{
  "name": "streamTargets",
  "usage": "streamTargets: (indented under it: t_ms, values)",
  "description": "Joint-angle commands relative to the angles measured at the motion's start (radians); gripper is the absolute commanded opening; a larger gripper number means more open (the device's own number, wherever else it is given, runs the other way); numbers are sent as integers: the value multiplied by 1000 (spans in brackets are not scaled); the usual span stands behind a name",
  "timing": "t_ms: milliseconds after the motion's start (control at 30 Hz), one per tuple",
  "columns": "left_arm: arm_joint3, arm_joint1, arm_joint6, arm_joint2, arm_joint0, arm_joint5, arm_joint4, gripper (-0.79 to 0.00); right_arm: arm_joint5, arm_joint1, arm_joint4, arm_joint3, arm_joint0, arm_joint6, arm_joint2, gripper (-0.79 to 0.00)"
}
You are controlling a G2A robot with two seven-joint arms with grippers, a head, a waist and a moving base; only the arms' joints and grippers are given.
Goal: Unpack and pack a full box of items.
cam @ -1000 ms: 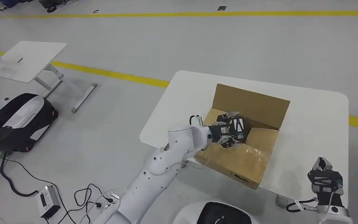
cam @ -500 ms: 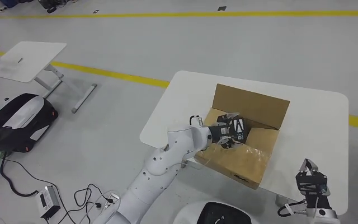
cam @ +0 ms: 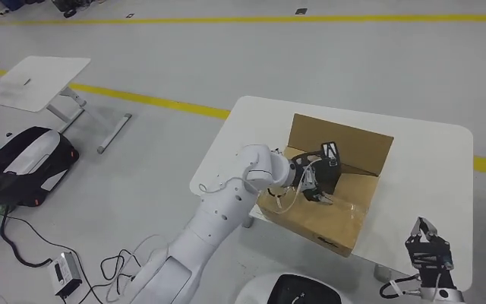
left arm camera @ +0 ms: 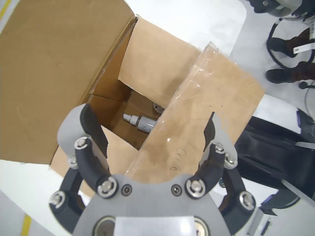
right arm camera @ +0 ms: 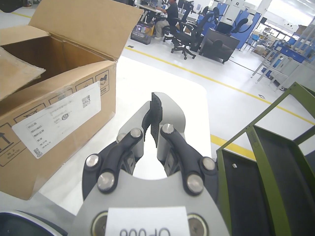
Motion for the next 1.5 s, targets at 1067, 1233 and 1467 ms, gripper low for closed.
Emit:
streamTargets:
  t_ms: [1067, 1233, 1467]
  values:
    - [-189, 113, 245, -197, 160, 4, 235, 0, -287, 22, 167, 35, 54, -18, 40, -483]
    - [-189, 113, 245, -197, 160, 4, 235, 0, -238, 17, 177, 118, 91, -9, 12, -785]
    - [-189, 113, 245, -197, 160, 4, 235, 0, -306, 17, 157, 162, 105, -96, -42, -785]
